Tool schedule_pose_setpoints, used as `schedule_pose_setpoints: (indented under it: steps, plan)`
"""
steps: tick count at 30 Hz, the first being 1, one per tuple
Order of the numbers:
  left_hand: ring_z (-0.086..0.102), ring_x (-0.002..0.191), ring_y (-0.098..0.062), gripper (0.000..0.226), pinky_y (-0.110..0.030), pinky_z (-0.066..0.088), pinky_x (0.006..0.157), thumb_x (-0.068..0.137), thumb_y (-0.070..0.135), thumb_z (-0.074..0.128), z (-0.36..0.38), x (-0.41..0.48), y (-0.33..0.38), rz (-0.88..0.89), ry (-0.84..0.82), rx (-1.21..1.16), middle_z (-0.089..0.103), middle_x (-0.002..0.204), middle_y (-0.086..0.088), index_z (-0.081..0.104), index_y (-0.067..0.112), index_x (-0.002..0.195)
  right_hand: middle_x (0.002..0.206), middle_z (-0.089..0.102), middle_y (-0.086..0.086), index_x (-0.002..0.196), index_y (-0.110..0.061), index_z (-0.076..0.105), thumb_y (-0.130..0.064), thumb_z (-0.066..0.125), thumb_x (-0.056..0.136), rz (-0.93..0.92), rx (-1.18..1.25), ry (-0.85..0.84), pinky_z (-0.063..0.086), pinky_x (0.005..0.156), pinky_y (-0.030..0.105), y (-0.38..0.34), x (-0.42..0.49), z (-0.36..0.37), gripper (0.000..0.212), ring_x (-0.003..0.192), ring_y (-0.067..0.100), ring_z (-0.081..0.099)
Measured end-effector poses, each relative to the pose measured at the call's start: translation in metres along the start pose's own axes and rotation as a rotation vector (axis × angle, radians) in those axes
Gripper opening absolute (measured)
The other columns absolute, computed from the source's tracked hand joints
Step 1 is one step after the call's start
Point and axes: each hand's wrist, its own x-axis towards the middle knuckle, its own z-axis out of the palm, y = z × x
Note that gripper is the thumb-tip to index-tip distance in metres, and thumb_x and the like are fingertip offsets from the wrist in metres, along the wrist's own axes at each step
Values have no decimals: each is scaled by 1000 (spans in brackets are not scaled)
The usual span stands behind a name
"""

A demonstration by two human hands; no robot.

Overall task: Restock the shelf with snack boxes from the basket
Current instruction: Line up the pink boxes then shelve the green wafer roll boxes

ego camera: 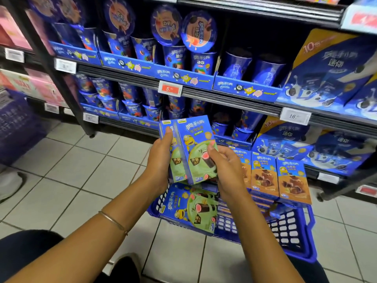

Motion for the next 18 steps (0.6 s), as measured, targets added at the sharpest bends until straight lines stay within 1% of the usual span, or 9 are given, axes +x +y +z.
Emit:
schedule_pose_setpoints:
  steps: [1,3,6,8,10,11,14,16,18]
  plan:
    - [80,101,-34,56,-56,63,95,108,62,43,2,-2,-1,5,-13,-7,83,111,-9,75,18,125,96,76,13,107,1,66,-26,71,95,1,13,-6,59,78,31,2,-1,5,30,98,32,71]
    - [79,104,-35,63,-57,62,96,106,67,41,3,-4,-2,19,-42,-22,82,113,-10,75,18,127,103,74,18,109,3,65,-27,71,95,17,34,-15,60,88,37,6,-2,12,33,103,30,71]
    - [78,109,-38,76,-59,61,97,92,75,53,5,-9,-2,27,-77,-67,80,121,-13,70,15,135,97,73,16,112,3,63,-26,70,95,21,77,-11,61,81,31,8,-7,22,35,91,19,72]
    - [77,110,-39,70,-59,61,97,93,60,71,5,-9,-7,65,-48,-85,77,126,-16,62,9,140,100,72,16,111,-2,62,-26,71,95,7,79,-19,61,78,32,9,-10,28,30,86,17,73]
    - [79,104,-36,53,-56,64,91,97,36,77,4,-8,-10,102,13,-79,77,123,-17,60,7,138,106,72,17,109,-7,63,-27,71,94,-41,38,-36,60,77,31,10,-11,30,27,87,16,73]
    - [80,102,-35,48,-55,65,89,98,31,77,4,-7,-10,104,31,-87,78,121,-16,60,7,136,108,73,15,109,-10,65,-30,70,95,-62,9,-54,59,79,32,10,-10,27,25,91,18,73]
    - [79,103,-37,48,-53,65,89,100,31,74,1,-4,-4,113,39,-132,79,118,-16,60,5,137,108,76,4,104,-18,70,-41,58,101,-24,-78,-99,55,91,38,14,-4,10,26,104,22,71]
    - [77,108,-40,50,-55,63,93,102,34,70,-1,-2,2,111,38,-161,77,122,-19,59,3,140,104,75,-2,99,-21,68,-45,47,105,53,-151,-86,54,88,35,24,-2,-3,32,100,16,71]
    - [75,113,-42,52,-57,62,97,104,35,67,-2,-1,5,92,52,-199,76,126,-21,58,2,143,101,72,-3,99,-19,65,-45,46,105,40,-351,-133,53,81,30,39,-4,-15,33,95,15,70]
